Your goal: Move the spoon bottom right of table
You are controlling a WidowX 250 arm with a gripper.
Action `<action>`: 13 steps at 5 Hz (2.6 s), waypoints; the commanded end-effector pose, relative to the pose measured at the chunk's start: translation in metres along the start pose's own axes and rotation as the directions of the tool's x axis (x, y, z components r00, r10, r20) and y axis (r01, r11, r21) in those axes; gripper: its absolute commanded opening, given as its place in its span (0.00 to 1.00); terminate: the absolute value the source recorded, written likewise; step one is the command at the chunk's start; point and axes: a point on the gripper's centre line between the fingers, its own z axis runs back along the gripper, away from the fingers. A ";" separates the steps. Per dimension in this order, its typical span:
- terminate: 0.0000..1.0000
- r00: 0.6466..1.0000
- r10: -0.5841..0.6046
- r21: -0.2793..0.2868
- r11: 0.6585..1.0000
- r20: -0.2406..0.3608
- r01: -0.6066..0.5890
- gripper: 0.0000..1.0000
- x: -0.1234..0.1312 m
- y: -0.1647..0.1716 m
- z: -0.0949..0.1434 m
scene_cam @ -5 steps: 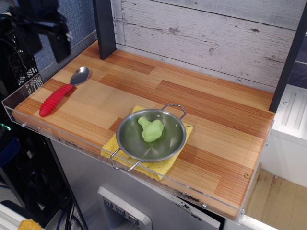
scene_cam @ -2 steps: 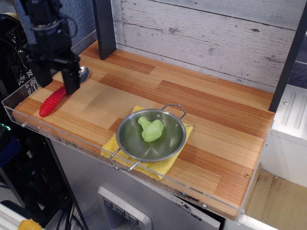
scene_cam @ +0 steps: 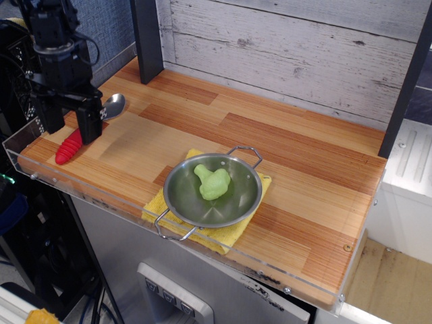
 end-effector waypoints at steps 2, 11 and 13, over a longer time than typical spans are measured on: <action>0.00 0.993 -0.076 -0.015 0.997 -0.086 0.075 1.00 0.012 -0.018 -0.027; 0.00 0.964 0.071 -0.010 0.997 0.256 -0.071 0.00 -0.022 -0.201 0.155; 0.00 0.958 0.087 -0.019 0.996 0.274 -0.086 0.00 -0.036 -0.257 0.128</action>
